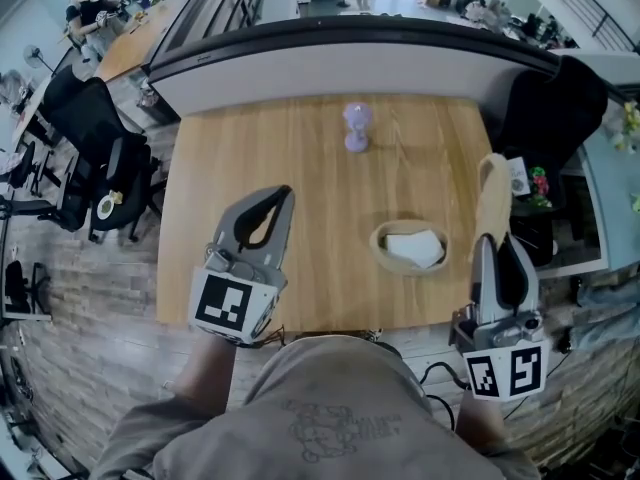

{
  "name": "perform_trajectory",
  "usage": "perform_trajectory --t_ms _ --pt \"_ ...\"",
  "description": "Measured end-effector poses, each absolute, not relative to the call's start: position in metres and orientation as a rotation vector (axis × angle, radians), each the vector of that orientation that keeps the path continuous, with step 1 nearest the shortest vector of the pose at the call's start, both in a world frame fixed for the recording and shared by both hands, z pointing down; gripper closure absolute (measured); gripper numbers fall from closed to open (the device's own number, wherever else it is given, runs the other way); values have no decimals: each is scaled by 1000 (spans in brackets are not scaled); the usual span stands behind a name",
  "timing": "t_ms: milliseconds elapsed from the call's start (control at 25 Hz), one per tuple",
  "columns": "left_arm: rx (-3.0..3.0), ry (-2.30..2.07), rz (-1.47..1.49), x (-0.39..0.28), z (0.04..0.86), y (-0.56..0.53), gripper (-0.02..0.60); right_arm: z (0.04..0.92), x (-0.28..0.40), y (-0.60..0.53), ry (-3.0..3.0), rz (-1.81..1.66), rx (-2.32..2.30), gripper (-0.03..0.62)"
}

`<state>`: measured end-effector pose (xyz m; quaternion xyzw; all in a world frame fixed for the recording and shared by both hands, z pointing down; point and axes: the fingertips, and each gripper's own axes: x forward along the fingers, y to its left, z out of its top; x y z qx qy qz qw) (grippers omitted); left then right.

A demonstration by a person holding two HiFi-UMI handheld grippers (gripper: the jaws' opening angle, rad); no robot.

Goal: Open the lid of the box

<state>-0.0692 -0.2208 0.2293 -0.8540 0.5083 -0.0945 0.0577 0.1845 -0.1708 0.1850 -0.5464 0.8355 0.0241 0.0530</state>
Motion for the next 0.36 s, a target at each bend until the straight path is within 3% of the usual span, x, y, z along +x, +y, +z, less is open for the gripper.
perform_trajectory --t_ms 360 --pt "-2622 1514 -258 -59 222 -225 583 179 182 -170 2550 93 -1677 511"
